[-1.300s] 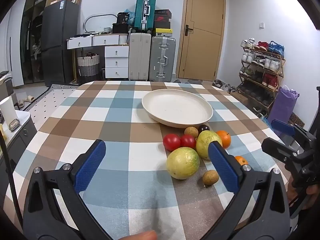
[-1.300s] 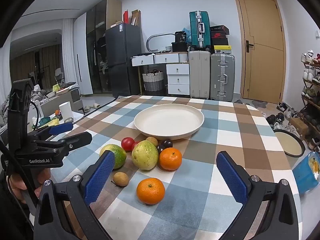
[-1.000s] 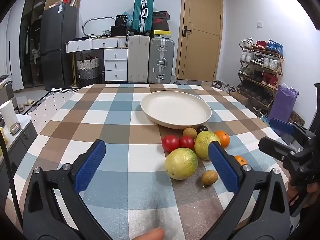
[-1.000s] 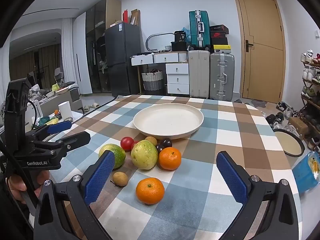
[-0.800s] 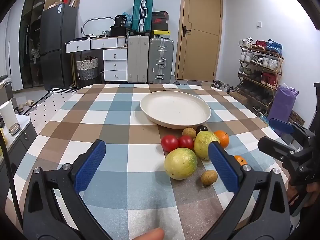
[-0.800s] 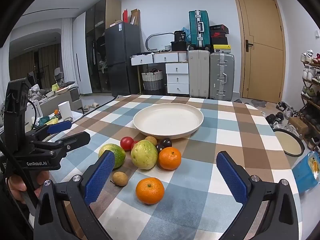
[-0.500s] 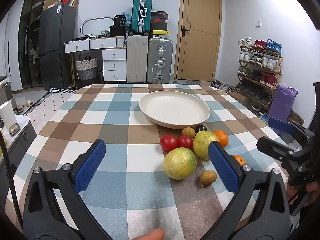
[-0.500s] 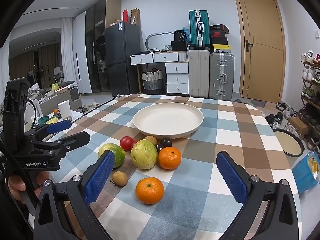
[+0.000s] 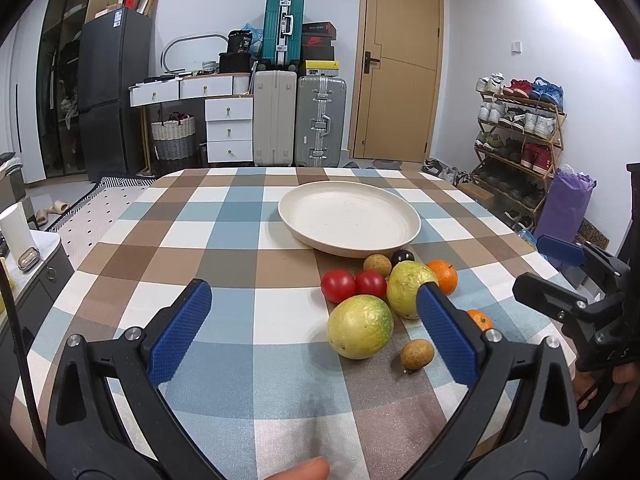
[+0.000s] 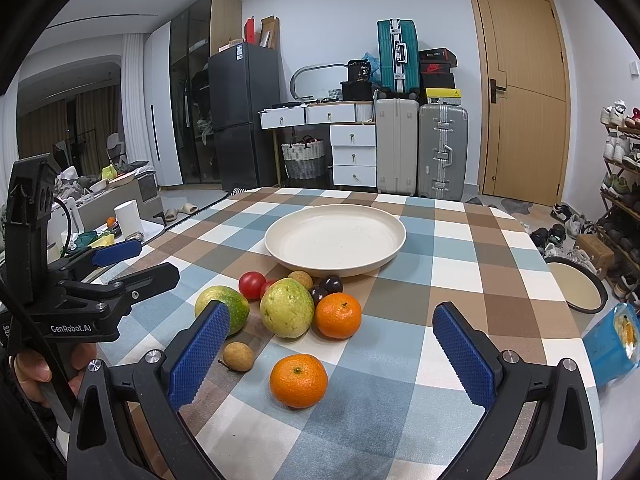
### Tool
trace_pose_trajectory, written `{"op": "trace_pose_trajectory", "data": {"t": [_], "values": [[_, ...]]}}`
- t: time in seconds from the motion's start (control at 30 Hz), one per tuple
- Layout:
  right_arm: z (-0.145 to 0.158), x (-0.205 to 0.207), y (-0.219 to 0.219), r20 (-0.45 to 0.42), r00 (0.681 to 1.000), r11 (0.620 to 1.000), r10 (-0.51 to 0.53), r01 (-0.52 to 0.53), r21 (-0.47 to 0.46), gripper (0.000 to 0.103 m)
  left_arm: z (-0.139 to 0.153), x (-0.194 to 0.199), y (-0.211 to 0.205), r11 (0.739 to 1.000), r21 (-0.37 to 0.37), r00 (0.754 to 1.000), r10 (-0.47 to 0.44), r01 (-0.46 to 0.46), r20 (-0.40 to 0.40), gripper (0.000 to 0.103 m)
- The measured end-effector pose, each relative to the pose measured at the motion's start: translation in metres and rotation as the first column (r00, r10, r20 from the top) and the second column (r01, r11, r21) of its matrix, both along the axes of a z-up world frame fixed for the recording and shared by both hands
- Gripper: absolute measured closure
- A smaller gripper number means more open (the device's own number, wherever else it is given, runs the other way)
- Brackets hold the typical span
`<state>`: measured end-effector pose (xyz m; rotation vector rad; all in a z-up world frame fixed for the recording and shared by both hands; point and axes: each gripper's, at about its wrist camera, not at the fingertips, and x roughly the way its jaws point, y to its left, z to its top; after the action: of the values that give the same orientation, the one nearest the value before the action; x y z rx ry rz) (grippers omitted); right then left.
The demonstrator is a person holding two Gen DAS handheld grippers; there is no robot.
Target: Organize fruits
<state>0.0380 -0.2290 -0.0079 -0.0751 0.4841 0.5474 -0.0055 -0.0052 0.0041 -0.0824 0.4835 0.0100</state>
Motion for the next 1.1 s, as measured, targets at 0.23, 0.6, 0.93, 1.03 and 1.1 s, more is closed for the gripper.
{"op": "trace_pose_trajectory", "data": {"t": [0.23,0.6,0.93,1.03,1.1], "values": [[-0.0002,0.0004,0.0000,-0.001,1.000,1.000,0.000,0.000,-0.001,0.000,0.0000,0.0000,-0.0003,1.000,0.001,1.000,0.000,0.000,0.000,0.001],[0.0013,-0.0009,-0.0005,0.000,1.000,1.000,0.000,0.000,-0.001,0.000,0.0012,-0.0007,0.0010,1.000,0.003,1.000,0.001,-0.001,-0.001,0.001],[-0.0011,-0.0027,-0.0027,0.007,1.000,1.000,0.007,-0.007,-0.008,0.000,0.0012,-0.0007,0.0005,1.000,0.003,1.000,0.002,-0.002,-0.003,0.001],[-0.0025,0.0000,0.0025,0.004,1.000,1.000,0.001,0.000,-0.023,0.000,0.0009,-0.0002,0.0010,1.000,0.000,1.000,0.000,0.000,-0.004,0.001],[-0.0031,0.0006,0.0026,0.000,1.000,1.000,-0.007,0.007,-0.031,0.000,0.0010,0.0000,0.0008,1.000,0.002,1.000,-0.002,0.002,-0.004,0.001]]}}
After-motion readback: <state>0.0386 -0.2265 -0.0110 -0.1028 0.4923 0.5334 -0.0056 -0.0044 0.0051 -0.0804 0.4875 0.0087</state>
